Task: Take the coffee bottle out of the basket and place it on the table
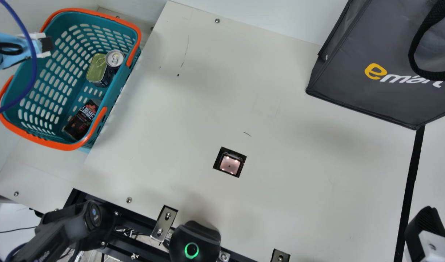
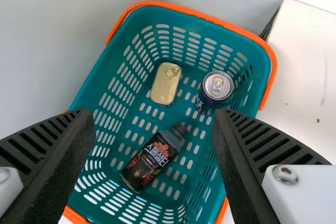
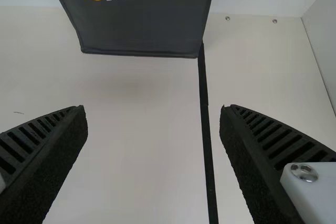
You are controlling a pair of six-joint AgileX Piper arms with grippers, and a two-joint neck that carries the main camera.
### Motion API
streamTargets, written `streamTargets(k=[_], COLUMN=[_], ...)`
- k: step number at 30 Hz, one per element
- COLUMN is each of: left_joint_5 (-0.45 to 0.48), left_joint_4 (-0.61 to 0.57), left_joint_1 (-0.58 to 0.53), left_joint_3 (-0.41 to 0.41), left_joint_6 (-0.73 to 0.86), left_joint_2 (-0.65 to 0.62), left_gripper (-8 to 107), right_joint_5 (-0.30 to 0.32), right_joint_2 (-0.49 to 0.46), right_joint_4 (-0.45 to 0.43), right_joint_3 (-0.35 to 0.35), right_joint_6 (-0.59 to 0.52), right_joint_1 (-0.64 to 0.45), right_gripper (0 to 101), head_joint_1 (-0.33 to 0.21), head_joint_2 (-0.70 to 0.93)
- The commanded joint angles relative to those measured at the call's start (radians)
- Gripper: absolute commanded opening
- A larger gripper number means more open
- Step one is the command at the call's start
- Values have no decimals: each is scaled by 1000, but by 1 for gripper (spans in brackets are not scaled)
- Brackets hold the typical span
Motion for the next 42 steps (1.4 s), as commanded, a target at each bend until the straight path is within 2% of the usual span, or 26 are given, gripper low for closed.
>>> streamTargets(k=[1, 24, 42], left_joint_5=[-8, -120, -136], left_joint_4=[-6, -56, -115], left_joint_1=[9, 53, 75], left_joint_3=[4, 51, 61], left_joint_6=[16, 189, 356], left_joint_2=[12, 159, 253], left_gripper=[90, 90, 90], right_joint_5=[0, 0, 1], right_joint_2=[0, 0, 0], right_joint_4=[0, 0, 0], right_joint_3=[0, 0, 0], right_joint_6=[0, 0, 0], right_joint_1=[0, 0, 0], right_gripper=[91, 91, 91], head_joint_1=[-26, -26, -26], head_joint_2=[2, 2, 2])
